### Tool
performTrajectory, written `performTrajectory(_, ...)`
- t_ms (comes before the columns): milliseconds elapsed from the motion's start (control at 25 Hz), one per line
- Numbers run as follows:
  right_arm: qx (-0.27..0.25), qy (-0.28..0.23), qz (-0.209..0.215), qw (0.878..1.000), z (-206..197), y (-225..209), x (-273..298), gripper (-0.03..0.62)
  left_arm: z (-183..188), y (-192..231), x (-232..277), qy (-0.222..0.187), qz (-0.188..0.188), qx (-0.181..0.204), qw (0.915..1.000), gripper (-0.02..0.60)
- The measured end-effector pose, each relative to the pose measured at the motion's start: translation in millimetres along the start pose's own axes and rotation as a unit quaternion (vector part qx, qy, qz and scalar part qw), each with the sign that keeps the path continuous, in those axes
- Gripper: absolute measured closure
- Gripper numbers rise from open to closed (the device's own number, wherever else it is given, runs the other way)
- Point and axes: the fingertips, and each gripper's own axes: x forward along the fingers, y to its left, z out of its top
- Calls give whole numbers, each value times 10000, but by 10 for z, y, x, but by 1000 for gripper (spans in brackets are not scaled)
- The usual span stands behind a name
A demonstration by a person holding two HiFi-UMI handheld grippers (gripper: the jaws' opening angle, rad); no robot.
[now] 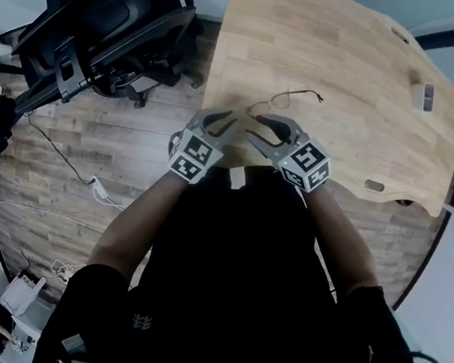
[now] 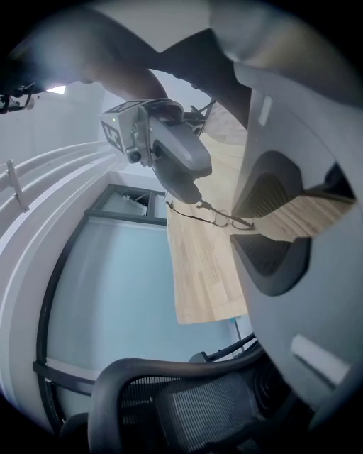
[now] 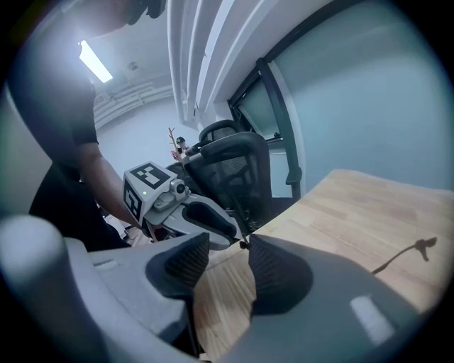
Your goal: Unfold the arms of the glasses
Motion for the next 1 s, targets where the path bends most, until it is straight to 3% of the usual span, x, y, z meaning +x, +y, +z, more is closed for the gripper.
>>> performTrajectory(360,-256,-122,-229,9993,168,0,-69,428,76,98,-184,-390,179,-202,9989,502)
performTrajectory(480,-458,-624,-647,9949,414,-169,-332,428,266,132,-277,-613,324,-258,9973,503)
performTrajectory(560,-561,-1057,-1172,9859,590,-352,-588,428,430,188,-355,-813,549,-290,9947,502)
performTrajectory(720,-533,-1492,-1892,9691,745,-716,-994,463,755,366,-515,-1189,1112,-406,9858,507)
performTrajectory(840,-555,-1572,-2061,9642,765,-887,-1171,518,914,401,-547,-1361,1294,-418,9813,545)
performTrajectory(1000,-589,-1577,-2182,9613,723,-1057,-1312,591,895,390,-495,-1273,1490,-527,9792,557)
